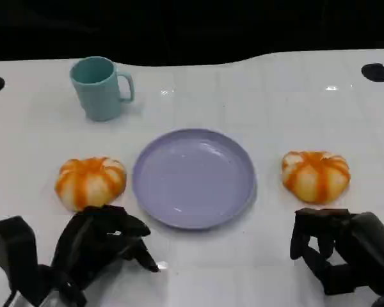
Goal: Grasp the bread from the table and place it into the plate.
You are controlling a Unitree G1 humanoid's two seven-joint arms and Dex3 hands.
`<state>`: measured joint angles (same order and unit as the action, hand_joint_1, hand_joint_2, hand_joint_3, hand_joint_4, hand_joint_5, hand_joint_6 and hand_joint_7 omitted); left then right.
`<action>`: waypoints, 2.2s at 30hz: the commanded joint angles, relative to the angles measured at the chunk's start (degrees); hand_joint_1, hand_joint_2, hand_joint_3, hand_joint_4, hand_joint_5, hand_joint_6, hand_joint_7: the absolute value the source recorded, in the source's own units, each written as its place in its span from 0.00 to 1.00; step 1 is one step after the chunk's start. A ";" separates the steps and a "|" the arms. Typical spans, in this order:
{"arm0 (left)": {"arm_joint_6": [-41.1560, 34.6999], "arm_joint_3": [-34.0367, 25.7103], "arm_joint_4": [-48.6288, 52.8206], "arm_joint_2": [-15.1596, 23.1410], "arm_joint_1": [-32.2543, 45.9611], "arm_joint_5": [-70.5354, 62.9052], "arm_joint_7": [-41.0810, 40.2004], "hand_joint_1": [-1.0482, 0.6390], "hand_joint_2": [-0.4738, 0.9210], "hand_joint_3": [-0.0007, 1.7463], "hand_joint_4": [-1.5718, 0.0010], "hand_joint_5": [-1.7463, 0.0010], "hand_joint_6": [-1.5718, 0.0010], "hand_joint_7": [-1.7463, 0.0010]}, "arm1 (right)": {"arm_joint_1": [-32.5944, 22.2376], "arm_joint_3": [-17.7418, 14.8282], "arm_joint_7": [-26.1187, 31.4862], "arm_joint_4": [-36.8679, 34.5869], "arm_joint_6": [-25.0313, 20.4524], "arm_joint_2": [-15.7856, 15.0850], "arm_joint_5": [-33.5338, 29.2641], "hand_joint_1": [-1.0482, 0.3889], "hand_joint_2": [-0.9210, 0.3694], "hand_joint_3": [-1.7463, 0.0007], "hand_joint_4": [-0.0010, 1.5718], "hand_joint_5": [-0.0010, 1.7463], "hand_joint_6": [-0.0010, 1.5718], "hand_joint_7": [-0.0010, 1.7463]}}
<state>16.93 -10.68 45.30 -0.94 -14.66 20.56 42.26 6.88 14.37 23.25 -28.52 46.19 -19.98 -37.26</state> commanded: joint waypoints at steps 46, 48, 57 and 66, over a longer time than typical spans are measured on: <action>-0.11 -0.37 -0.65 1.13 0.78 -0.07 0.03 0.00 0.86 0.00 0.00 0.67 0.00 0.88 | 0.49 -3.20 3.66 1.20 0.35 -0.41 1.39 0.51 0.04 0.89 0.36 0.55 0.48 0.17; -0.31 -0.53 -0.48 1.10 0.65 0.23 0.21 0.00 0.85 0.00 0.00 0.67 0.00 0.88 | 0.70 -3.64 3.68 1.32 -0.04 -0.53 1.51 0.49 0.01 0.92 0.32 0.51 0.44 0.14; 0.29 -0.52 -0.16 1.07 0.47 -0.21 0.15 0.00 0.86 0.00 0.00 0.67 0.00 0.89 | 0.69 -6.09 4.01 4.98 -5.32 -1.49 -0.21 0.43 0.00 0.93 0.18 0.30 0.35 0.04; -0.22 -0.60 0.00 0.92 0.30 -0.01 0.13 0.00 0.85 0.00 0.00 0.67 0.00 0.89 | -0.59 -6.43 -0.54 13.52 -17.45 -3.37 -3.83 0.37 0.00 0.96 0.10 0.21 0.26 0.00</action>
<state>16.66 -11.06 44.77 -0.83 -14.22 20.54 42.26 6.90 8.59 24.64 -17.78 31.88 -21.51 -40.37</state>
